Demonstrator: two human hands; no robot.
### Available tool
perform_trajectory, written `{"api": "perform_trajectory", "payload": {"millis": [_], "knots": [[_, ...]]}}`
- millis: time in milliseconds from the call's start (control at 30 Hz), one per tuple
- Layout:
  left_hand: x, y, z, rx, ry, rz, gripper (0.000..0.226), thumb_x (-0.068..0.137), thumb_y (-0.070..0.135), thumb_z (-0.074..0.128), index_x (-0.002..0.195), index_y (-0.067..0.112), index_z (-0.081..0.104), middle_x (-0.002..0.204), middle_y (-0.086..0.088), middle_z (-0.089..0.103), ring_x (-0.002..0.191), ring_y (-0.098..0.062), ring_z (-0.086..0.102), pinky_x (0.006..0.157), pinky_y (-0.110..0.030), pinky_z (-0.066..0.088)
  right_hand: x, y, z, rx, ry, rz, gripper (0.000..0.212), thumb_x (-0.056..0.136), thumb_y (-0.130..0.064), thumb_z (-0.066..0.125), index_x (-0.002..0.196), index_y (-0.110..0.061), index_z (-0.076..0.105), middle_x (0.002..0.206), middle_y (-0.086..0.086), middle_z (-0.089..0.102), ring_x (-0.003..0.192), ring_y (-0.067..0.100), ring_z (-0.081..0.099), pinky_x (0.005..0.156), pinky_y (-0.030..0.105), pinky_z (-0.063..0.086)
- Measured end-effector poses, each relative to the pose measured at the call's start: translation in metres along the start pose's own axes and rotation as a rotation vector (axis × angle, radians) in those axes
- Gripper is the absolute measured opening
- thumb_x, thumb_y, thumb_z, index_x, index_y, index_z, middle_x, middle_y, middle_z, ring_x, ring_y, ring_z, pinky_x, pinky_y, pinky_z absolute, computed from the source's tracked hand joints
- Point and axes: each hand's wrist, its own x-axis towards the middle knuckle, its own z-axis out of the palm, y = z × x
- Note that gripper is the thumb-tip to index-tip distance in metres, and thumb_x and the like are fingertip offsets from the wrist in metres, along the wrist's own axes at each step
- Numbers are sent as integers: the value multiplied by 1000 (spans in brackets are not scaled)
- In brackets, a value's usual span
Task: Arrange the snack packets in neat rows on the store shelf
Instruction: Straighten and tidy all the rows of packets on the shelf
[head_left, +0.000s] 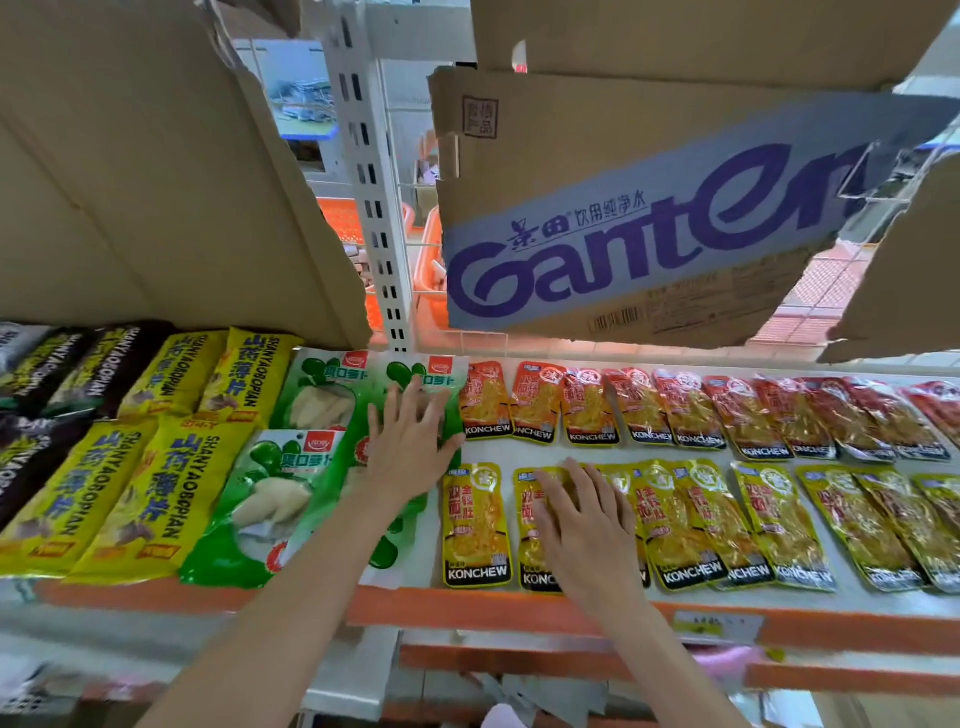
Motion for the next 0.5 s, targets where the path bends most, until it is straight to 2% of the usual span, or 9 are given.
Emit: {"api": "perform_trajectory", "payload": {"millis": [100,200,267,333,400,467,500], "knots": [[6,-8,-1,-56,-51,-23,60,93,44,45,146,36,18,157,-3,10,144,-27,-2,115,-54,3,0,0,-1,-6,4,9,54,97,-50,10,121,-38,56,132,1,55,126,23,48,102,41,34],[5,-1,-6,-64,9,-5,59,93,38,48,146,25,24,156,-6,13,144,-27,1,115,-49,4,1,0,-2,10,4,12,53,97,-50,11,119,-36,57,131,3,56,123,26,51,98,44,41],[5,12,-6,-100,116,55,57,94,37,48,144,17,29,155,-10,16,144,-29,7,115,-47,7,3,-2,-5,35,30,4,53,97,-51,13,118,-33,58,130,5,56,121,27,52,95,47,43],[6,26,-2,-137,203,153,53,94,31,50,141,11,35,153,-13,23,142,-32,15,114,-50,11,10,-4,-10,58,74,-8,45,94,-50,25,117,-30,59,129,5,56,120,27,52,95,46,43],[8,34,6,-131,184,250,54,94,26,49,144,10,32,154,-12,23,143,-30,15,115,-49,11,22,-5,-15,69,125,-47,41,90,-44,34,114,-25,62,126,7,58,117,27,55,93,44,45],[8,38,15,-59,107,317,55,93,26,41,145,13,29,153,-9,24,144,-27,14,117,-44,11,38,-8,-20,61,106,-99,41,94,-39,35,124,-22,57,136,8,50,127,27,45,99,42,40],[7,37,18,-29,85,345,53,91,28,38,142,13,38,150,-10,33,141,-29,23,115,-47,19,47,-8,-22,56,42,-122,41,97,-35,34,133,-22,48,146,6,38,135,24,34,106,40,32]]}}
